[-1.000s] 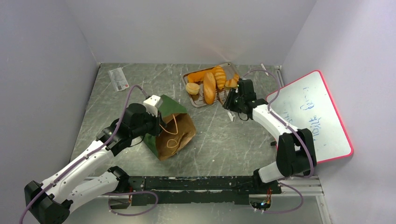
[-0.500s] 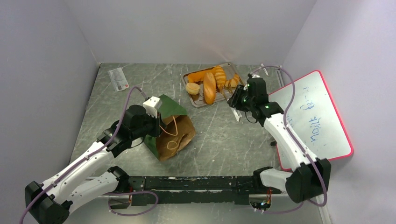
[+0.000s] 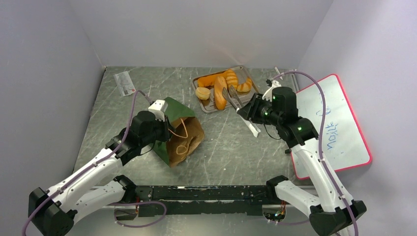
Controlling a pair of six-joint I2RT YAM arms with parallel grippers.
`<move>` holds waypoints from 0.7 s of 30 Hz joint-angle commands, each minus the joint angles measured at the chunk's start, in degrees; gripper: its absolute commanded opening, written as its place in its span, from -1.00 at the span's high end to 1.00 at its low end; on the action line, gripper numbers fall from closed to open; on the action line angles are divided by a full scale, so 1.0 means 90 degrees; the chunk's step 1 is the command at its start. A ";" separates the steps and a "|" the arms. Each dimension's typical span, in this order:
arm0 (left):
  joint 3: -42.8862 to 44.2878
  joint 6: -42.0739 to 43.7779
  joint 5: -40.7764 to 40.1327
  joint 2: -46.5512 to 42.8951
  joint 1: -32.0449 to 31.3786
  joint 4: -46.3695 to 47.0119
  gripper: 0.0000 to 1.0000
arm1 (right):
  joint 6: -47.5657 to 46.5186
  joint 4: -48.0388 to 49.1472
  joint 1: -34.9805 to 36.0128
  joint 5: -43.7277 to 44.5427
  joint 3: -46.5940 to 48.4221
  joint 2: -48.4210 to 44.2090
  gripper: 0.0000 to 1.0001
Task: Take the fake bread out of the paper bag
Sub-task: Take out the fake bread from the paper bag.
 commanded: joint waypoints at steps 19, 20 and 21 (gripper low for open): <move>-0.0230 -0.0905 -0.1072 0.0289 0.0053 0.0900 0.86 | -0.0295 -0.0523 0.0746 -0.1798 0.0057 -0.0239 0.29; -0.0238 -0.0909 -0.1076 0.0296 0.0053 0.0905 0.86 | -0.0276 -0.0529 0.0934 -0.1739 0.0081 -0.0209 0.28; -0.0234 -0.0924 -0.1098 0.0295 0.0050 0.0906 0.86 | -0.0255 -0.0540 0.1093 -0.1685 0.0103 -0.0178 0.28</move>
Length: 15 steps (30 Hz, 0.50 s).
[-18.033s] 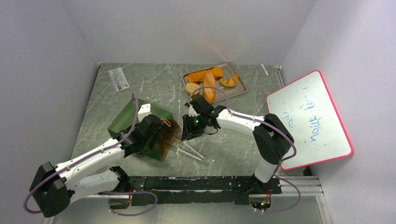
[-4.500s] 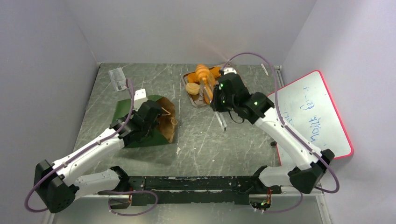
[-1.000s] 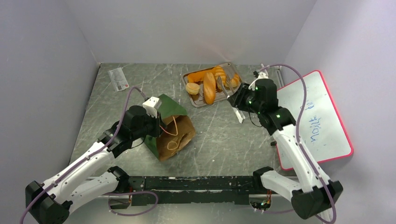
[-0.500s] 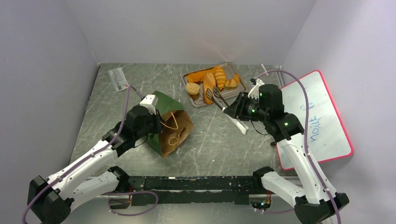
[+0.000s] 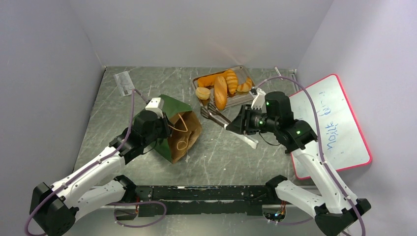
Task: Take the fake bread out of the paper bag
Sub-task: Take out the fake bread from the paper bag.
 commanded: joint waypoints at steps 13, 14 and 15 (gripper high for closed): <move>0.0169 -0.0034 -0.0224 0.0216 0.0048 0.0441 0.86 | 0.0446 0.0429 0.1729 0.0314 -0.0213 0.0314 0.27; 0.0174 -0.0027 -0.0240 0.0209 0.0048 0.0438 0.86 | 0.0498 0.0500 0.1810 0.0326 -0.0266 0.0354 0.27; 0.0182 -0.0017 -0.0253 0.0201 0.0048 0.0435 0.86 | 0.0552 0.0556 0.1874 0.0347 -0.0313 0.0381 0.27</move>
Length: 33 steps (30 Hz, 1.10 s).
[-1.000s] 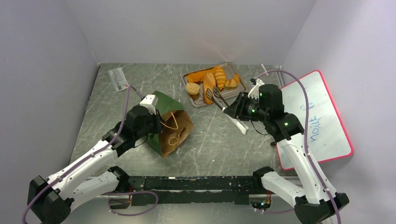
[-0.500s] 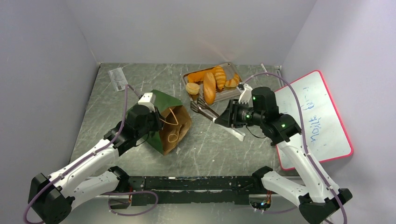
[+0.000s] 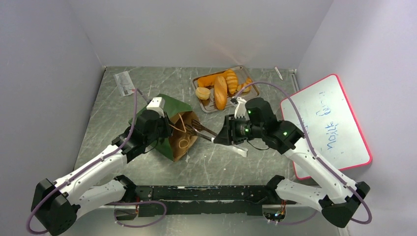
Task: Take the fake bread out of the paper bag
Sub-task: Take out the fake bread from the paper bag.
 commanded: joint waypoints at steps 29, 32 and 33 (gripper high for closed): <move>0.0163 0.0275 0.0291 -0.0547 0.0057 0.0148 0.86 | 0.0920 0.2461 0.0571 -0.0218 -0.0303 0.2065 0.29; 0.0170 0.0292 0.0341 -0.0607 0.0058 0.0088 0.86 | 0.1312 0.2913 0.0468 -0.0502 -0.0346 0.2398 0.29; 0.0172 0.0301 0.0354 -0.0643 0.0058 0.0068 0.86 | 0.1451 0.3043 0.0425 -0.0597 -0.0379 0.2502 0.29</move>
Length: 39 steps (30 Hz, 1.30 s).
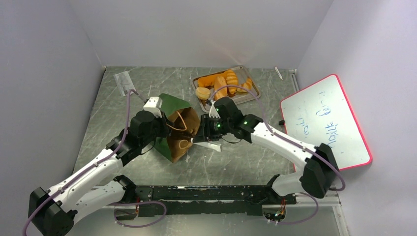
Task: Take the fake bread out of the paper bag
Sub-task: Take out the fake bread from the paper bag.
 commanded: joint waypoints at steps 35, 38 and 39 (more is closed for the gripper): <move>-0.0357 -0.0269 0.0348 -0.0239 0.0045 0.0892 0.86 | 0.3162 0.2342 -0.0527 -0.1306 0.0643 0.2565 0.17; -0.0376 -0.0215 0.0349 -0.0233 0.0045 0.0876 0.86 | 0.3203 0.2488 -0.0571 -0.1496 0.0706 0.2604 0.18; -0.0364 -0.0181 0.0358 -0.0234 0.0045 0.0846 0.86 | 0.3190 0.2500 -0.0594 -0.1577 0.0718 0.2605 0.18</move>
